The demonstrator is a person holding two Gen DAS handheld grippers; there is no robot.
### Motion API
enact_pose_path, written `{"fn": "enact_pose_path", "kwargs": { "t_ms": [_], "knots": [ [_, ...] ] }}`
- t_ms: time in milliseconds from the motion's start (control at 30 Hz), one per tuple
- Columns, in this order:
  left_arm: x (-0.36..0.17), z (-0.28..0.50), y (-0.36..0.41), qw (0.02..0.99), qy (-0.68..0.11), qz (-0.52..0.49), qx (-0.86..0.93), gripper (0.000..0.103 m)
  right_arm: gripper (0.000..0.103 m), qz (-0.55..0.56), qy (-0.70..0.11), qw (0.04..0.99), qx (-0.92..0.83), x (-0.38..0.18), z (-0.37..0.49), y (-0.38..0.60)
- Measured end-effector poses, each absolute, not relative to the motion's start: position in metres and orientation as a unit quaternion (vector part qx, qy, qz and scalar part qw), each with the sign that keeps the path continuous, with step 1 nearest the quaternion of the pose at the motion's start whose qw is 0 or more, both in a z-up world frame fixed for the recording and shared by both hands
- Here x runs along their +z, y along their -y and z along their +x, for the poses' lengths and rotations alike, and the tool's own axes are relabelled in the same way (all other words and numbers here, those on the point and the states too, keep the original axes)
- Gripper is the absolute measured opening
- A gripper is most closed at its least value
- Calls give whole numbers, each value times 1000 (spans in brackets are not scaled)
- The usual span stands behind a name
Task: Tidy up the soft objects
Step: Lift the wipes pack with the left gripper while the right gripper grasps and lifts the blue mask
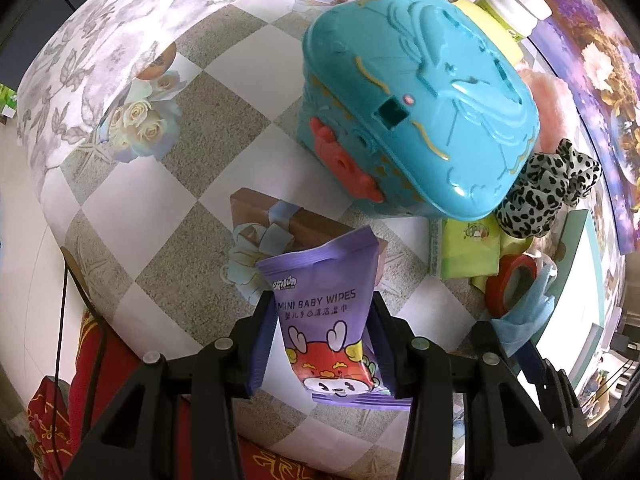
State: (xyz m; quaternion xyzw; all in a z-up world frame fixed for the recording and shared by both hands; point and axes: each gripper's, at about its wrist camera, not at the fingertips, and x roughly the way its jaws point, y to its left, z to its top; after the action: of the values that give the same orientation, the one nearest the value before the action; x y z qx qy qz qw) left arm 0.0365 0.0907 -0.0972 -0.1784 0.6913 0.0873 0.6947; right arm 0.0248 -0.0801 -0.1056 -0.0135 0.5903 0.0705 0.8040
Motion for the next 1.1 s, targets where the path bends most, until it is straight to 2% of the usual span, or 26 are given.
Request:
{"fn": "enact_pose_path", "kwargs": {
  "t_ms": [133, 367, 1100],
  "knots": [
    [-98, 35, -90, 694, -692, -180, 87, 47, 33, -8, -589, 805, 72, -102, 24, 92],
    [-99, 34, -88, 698, -689, -178, 81, 47, 26, 16, -574, 815, 75, -80, 18, 105],
    [-63, 29, -44, 747, -652, -127, -11, 47, 26, 79, -508, 857, -1, -17, -2, 166]
  ]
}}
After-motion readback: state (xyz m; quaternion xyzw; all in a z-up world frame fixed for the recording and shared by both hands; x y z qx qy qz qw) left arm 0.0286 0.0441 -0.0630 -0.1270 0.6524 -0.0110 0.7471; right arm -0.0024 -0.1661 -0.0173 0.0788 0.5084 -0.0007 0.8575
